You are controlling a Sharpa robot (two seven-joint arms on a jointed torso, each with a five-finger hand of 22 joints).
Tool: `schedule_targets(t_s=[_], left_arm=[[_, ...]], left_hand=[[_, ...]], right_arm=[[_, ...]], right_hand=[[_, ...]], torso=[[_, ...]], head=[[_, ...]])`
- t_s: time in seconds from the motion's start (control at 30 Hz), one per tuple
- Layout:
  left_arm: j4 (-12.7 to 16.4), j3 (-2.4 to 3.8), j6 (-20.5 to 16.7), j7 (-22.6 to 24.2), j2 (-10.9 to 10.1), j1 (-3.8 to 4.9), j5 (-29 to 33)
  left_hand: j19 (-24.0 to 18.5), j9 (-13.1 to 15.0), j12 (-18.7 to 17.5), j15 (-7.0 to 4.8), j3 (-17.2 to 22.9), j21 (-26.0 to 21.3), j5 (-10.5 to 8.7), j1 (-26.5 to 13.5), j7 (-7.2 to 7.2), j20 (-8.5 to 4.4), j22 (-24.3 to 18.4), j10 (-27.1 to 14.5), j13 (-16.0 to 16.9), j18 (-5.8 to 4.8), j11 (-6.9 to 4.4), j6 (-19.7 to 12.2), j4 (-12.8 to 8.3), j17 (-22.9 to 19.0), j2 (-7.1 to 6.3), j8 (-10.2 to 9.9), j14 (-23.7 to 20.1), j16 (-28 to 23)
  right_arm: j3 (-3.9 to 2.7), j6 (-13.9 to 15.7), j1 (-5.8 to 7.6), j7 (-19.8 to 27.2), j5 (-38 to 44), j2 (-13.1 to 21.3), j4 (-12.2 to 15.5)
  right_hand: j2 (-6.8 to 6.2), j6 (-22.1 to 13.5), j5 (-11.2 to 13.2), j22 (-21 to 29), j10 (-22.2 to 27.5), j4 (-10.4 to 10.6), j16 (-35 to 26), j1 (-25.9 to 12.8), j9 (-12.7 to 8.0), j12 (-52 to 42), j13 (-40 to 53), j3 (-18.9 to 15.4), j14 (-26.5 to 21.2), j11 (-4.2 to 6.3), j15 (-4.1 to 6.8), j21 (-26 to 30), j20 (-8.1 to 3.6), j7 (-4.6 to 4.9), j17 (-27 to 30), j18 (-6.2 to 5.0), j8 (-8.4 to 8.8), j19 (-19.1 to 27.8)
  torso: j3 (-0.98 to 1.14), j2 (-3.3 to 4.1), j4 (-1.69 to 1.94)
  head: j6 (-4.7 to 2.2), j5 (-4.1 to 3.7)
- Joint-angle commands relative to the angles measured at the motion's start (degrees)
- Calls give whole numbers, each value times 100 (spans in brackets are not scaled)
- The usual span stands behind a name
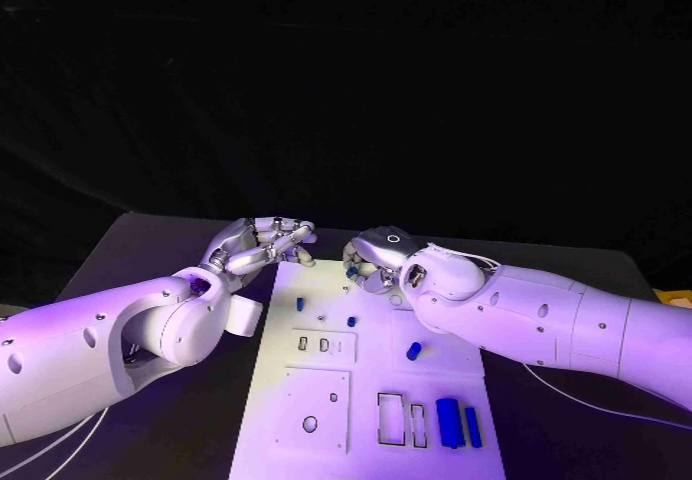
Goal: Assemble the parts on the task board
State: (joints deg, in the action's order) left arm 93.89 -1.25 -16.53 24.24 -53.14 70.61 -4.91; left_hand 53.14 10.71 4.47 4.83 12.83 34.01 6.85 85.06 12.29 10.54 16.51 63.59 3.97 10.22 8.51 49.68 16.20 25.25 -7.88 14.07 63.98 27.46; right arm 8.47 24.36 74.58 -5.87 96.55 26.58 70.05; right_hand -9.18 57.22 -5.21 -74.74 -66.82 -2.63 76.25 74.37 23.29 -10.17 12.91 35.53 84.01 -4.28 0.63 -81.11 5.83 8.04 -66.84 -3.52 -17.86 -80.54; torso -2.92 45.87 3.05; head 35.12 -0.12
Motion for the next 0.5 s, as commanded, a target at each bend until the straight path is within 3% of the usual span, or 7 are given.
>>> schedule_targets(t_s=[0.03,0.13,0.17,0.2,0.23,0.4,0.5], left_arm=[[8,5,111,11,9,15,-20],[7,5,114,8,6,16,-20],[4,5,113,7,4,16,-20],[1,5,112,6,3,16,-20],[-4,5,111,5,1,16,-20],[-18,5,111,0,-17,17,-20],[-29,5,112,-10,-36,17,-20]], left_hand=[[-46,-9,-28,-4,29,25,-27,-29,-8,1,11,-30,-6,1,3,-50,9,10,-32,-30,-42,35],[-52,-9,-33,-2,30,28,-28,-31,-6,3,13,-35,-6,1,5,-56,9,16,-33,-35,-49,34],[-52,-9,-33,-2,30,28,-28,-31,-6,3,13,-35,-6,1,5,-56,9,16,-33,-35,-49,34],[-52,-9,-33,-2,30,28,-28,-31,-6,3,13,-35,-6,1,5,-56,9,16,-33,-35,-49,34],[-52,-9,-33,-2,30,28,-28,-31,-6,3,13,-35,-6,1,5,-56,9,16,-33,-35,-49,34],[-61,-10,-42,1,31,33,-29,-35,-3,5,16,-45,-6,1,8,-64,9,25,-34,-42,-58,34],[-79,-12,-54,8,31,38,-31,-39,2,10,20,-60,-7,0,14,-77,7,39,-38,-53,-78,32]], right_arm=[[2,-32,-11,-10,17,-16,-41],[2,97,-12,-14,-8,-10,-56],[2,131,-12,-17,-13,-1,-50],[2,170,-13,-19,-17,18,-33],[2,202,-13,-22,-21,48,-4],[-8,313,-6,-33,-89,377,348],[-32,508,15,39,-251,798,766]], right_hand=[[-92,-434,164,389,472,131,-232,-195,-91,220,-104,-3,66,-125,-161,296,69,129,342,-78,275,324],[-278,-956,148,1029,975,226,-520,-337,-178,400,-235,-185,-81,-230,-244,765,164,212,760,-224,597,781],[-321,-1207,124,1518,1304,272,-885,-310,-216,441,-324,-426,-274,-264,-292,1165,228,41,1263,-325,742,1121],[-284,-1274,60,1721,1474,333,-1042,-241,-214,391,-371,-689,-343,-324,-304,1354,244,49,1506,-375,787,1224],[-253,-1271,54,1732,1533,368,-1043,-183,-206,330,-392,-836,-332,-317,-302,1383,253,103,1535,-368,794,1199],[-175,-1124,-26,1569,1508,461,-921,-26,-167,65,-425,-1120,-235,-276,-268,1307,226,100,1454,-330,751,1004],[-144,-924,-77,1240,1292,562,-728,-29,-138,-177,-412,-1171,-115,-216,-218,1081,181,180,1228,-261,677,755]], torso=[[1,3,-4],[-1,-2,-6],[1,-3,-7],[4,-2,-9],[5,-5,-11],[17,-19,-28],[21,-44,-72]], head=[[-3,-4],[-12,-6],[-15,-5],[-18,-4],[-18,-2],[-35,-8],[-41,12]])
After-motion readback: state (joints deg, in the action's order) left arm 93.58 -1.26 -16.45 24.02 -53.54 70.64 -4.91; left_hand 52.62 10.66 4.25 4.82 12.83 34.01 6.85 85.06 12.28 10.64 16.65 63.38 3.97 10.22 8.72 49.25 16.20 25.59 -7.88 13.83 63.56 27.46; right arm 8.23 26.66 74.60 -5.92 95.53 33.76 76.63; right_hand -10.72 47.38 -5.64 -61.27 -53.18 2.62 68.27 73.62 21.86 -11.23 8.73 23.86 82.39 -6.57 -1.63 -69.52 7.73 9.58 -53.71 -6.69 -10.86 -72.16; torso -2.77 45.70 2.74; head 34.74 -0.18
